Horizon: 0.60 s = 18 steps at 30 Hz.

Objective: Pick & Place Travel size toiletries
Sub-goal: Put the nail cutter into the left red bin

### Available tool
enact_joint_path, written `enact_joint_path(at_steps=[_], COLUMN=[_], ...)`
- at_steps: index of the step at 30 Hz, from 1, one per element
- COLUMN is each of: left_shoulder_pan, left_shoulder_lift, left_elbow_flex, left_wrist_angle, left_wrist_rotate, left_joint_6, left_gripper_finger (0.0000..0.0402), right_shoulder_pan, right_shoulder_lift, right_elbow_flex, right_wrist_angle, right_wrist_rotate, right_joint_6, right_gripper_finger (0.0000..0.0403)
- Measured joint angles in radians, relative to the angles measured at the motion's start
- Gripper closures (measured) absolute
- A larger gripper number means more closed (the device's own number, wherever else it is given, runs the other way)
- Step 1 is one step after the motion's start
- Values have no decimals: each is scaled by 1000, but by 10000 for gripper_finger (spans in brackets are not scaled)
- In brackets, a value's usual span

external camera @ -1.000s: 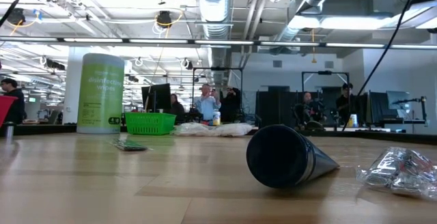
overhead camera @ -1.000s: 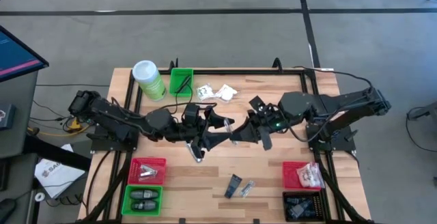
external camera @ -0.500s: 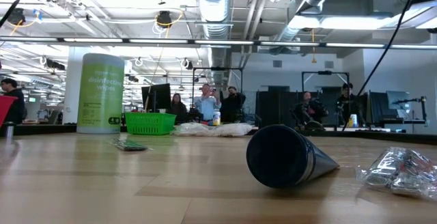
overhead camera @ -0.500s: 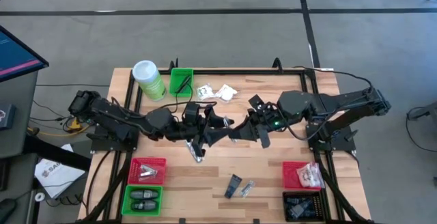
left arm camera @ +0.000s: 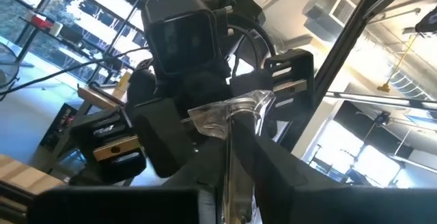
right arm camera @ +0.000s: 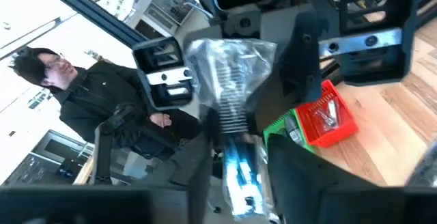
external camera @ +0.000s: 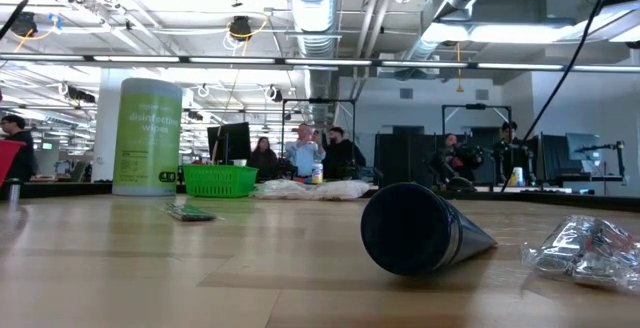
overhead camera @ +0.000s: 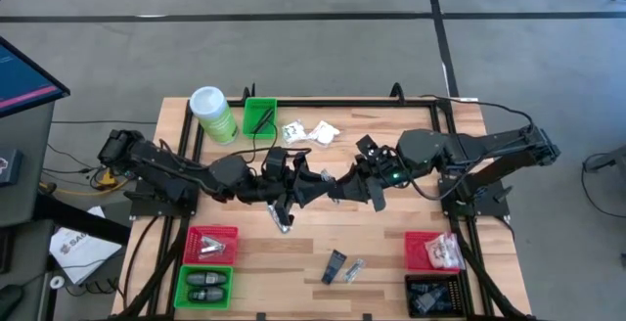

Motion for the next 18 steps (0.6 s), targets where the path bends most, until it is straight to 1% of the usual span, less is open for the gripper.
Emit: enact_joint_path(at_steps=[5, 9, 13, 18], left_shoulder_pan=[-2, -5, -21, -51], left_shoulder_lift=[-6, -51, -133, -262], left_elbow_flex=[0, 0, 0, 1], left_wrist_angle=[-48, -186, -432, -846], left_wrist_rotate=[0, -10, -65, -110], left_joint_6=[-41, -72, -106, -249], left_gripper_finger=[359, 359, 359, 359], right_shoulder_pan=[-2, 7, 21, 28], right_shoulder_lift=[0, -13, -17, -19], right_elbow_flex=[0, 0, 0, 0], right_wrist_angle=[-12, -7, -17, -13], right_wrist_rotate=[0, 0, 0, -19], right_joint_6=[0, -13, -40, -47], right_gripper_finger=[185, 121, 85, 61])
